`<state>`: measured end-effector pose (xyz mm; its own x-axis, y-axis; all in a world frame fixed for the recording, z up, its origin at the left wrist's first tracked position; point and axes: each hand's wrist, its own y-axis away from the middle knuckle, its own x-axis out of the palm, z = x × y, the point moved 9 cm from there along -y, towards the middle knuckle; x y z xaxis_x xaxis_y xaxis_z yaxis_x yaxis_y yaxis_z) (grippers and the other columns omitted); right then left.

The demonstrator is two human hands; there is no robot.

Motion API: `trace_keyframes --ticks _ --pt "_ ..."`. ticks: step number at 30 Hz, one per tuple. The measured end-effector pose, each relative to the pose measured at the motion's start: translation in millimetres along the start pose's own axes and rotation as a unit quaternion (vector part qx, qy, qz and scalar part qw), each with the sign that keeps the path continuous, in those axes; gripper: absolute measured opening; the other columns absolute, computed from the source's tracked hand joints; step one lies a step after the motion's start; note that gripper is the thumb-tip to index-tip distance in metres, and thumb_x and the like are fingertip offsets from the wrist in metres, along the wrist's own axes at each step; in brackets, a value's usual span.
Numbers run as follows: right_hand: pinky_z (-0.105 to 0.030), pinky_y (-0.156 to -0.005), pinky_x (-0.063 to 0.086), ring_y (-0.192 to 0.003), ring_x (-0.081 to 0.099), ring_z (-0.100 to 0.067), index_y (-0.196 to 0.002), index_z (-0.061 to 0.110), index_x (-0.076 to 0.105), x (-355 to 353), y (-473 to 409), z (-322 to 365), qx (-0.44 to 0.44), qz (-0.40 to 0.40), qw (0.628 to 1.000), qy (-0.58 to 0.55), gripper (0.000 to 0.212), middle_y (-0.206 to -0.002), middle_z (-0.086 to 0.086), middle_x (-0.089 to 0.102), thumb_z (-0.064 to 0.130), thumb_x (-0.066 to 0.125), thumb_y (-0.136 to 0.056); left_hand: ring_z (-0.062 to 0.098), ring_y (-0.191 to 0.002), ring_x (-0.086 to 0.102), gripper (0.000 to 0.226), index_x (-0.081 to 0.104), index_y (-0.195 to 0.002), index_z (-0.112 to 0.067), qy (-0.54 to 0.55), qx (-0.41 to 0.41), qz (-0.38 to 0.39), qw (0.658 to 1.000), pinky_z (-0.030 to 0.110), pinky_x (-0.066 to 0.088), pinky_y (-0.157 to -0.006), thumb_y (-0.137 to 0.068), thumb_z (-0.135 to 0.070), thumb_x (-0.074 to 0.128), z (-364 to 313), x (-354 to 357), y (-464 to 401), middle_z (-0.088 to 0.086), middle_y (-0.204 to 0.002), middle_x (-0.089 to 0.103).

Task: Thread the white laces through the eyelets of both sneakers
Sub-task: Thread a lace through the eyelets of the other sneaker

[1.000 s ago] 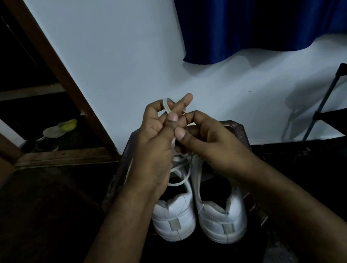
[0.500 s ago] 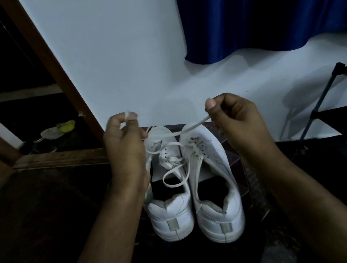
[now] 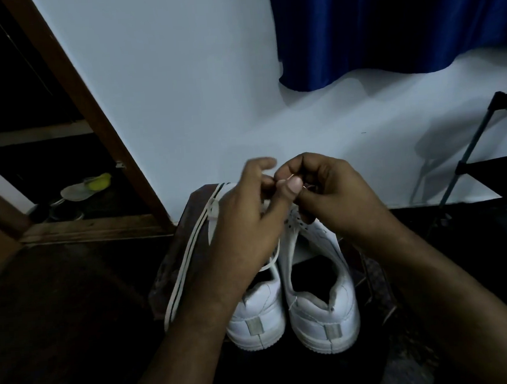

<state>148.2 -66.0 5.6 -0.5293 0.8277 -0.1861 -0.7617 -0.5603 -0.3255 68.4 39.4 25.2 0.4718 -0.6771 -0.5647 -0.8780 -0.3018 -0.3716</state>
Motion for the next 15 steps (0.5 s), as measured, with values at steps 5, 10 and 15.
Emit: trace_keyframes --ticks 5,10,15 --pt "-0.035 -0.057 0.049 -0.059 0.057 -0.019 -0.094 0.014 0.067 -5.5 1.3 -3.0 0.014 0.000 1.000 0.008 0.009 -0.071 0.000 0.069 0.023 0.065 -0.098 0.014 -0.082 0.074 0.007 0.078 -0.096 -0.025 0.079 -0.028 0.031 0.996 0.037 0.059 -0.077 -0.095 -0.028 0.072 18.0 -0.4 -6.4 -0.003 -0.085 0.078" --pt "-0.035 -0.058 0.050 -0.058 0.057 -0.008 -0.086 0.021 0.067 -25.5 -3.0 -12.4 0.037 -0.050 0.995 0.084 0.018 -0.066 0.005 0.066 0.036 0.068 -0.095 0.014 -0.064 0.065 0.020 0.074 -0.081 -0.024 -0.113 0.005 -0.103 0.988 0.041 0.056 -0.068 -0.096 -0.037 0.068 23.7 -29.5 -6.8 -0.009 -0.067 0.068" --pt "-0.019 -0.048 0.045 -0.050 0.056 -0.007 -0.088 0.010 0.069 -39.2 -1.3 -23.0 0.074 -0.079 0.994 0.024 0.018 -0.059 0.004 0.063 0.027 0.072 -0.093 0.030 -0.079 0.065 0.022 0.071 -0.076 -0.020 -0.244 -0.013 -0.134 0.960 0.045 0.051 -0.079 -0.094 -0.031 0.066 27.8 -37.3 -6.4 -0.002 -0.075 0.066"
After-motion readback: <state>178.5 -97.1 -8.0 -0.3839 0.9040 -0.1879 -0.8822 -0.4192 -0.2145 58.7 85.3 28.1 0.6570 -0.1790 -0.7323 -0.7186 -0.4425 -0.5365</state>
